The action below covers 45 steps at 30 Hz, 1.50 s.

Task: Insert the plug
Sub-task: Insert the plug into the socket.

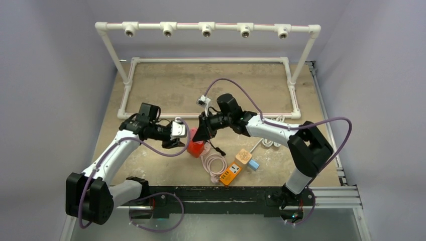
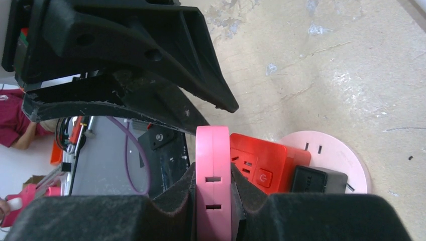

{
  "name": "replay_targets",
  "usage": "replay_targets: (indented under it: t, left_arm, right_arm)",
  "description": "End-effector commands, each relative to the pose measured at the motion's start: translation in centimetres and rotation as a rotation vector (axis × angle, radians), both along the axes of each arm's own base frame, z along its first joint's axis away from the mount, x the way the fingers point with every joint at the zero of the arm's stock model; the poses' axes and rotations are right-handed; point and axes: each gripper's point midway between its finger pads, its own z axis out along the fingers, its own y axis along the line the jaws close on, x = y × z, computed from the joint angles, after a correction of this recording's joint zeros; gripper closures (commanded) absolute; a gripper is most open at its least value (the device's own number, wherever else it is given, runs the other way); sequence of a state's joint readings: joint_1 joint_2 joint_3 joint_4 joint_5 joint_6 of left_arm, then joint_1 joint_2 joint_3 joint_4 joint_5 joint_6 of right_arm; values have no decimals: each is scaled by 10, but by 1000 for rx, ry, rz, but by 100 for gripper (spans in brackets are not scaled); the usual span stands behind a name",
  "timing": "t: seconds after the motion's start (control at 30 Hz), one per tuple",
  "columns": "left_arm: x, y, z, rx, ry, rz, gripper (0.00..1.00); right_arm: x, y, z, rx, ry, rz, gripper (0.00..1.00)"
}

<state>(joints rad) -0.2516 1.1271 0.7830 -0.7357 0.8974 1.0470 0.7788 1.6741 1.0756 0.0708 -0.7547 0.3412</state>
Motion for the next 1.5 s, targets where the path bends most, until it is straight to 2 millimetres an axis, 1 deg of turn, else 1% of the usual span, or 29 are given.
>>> replay_targets:
  t: [0.0,0.07,0.1,0.17,0.23,0.4,0.53,0.83,1.07,1.13,1.27,1.47]
  left_arm:
    - [1,-2,0,-2,-79,-52,68]
    - [-5,-2,1,4,-127,-98,80]
    - [-9,-1,1,8,-156,-120,84]
    - [-16,0,1,19,-222,-172,85]
    - [-23,0,3,27,-299,-225,84]
    - [-36,-2,-3,39,-468,-354,73]
    - [-33,-5,-6,42,-560,-397,68]
    - [-23,-18,-17,51,-617,-457,66]
    - [-24,-19,-26,70,-613,-463,67]
    - [-24,-19,-28,79,-614,-469,68]
    - [-22,-19,-33,98,-600,-474,75]
    - [-21,-19,-36,108,-583,-480,79]
  right_arm:
    - [-3,8,5,58,-2,37,100]
    - [-5,8,2,58,7,43,100]
    - [-6,7,0,57,12,44,100]
    - [-7,7,-1,56,19,48,100]
    - [-7,7,-2,55,25,50,100]
    - [-6,9,-4,51,31,50,100]
    - [-5,9,-5,47,37,47,100]
    - [-3,9,-9,33,40,32,100]
    - [-2,9,-13,27,46,28,100]
    - [-2,10,-15,25,50,30,100]
    - [-1,11,-17,20,54,32,100]
    - [0,11,-16,19,54,29,100]
